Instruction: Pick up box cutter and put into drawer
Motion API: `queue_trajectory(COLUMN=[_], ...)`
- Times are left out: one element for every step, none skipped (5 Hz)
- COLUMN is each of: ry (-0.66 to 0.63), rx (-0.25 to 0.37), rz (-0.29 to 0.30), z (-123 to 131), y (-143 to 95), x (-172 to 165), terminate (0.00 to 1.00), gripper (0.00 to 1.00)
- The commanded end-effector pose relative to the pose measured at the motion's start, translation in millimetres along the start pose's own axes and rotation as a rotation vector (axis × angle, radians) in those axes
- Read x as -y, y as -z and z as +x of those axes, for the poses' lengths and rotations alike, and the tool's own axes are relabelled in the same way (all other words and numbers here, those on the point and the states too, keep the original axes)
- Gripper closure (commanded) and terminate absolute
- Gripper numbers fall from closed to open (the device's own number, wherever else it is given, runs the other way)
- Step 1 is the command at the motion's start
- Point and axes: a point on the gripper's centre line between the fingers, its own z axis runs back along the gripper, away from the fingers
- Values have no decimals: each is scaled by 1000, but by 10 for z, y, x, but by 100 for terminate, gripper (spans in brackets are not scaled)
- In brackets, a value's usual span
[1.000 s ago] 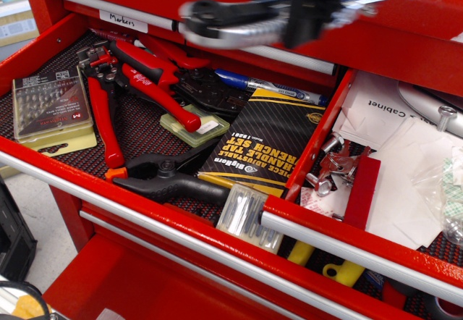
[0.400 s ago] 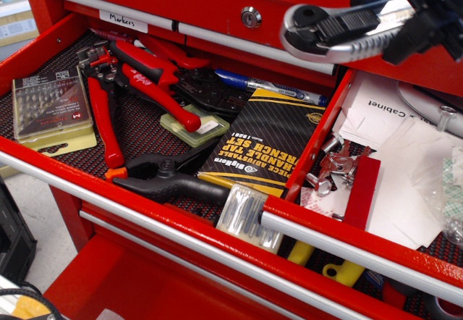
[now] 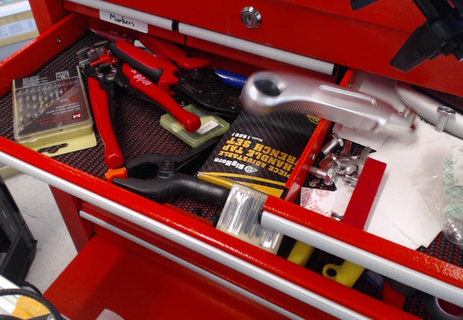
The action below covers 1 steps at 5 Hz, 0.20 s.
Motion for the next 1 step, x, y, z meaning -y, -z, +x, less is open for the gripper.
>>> queue_trajectory(ry=[-38], rx=[38], rz=[5], z=[59], y=[-117], x=[-57], terminate=[100], gripper=[0])
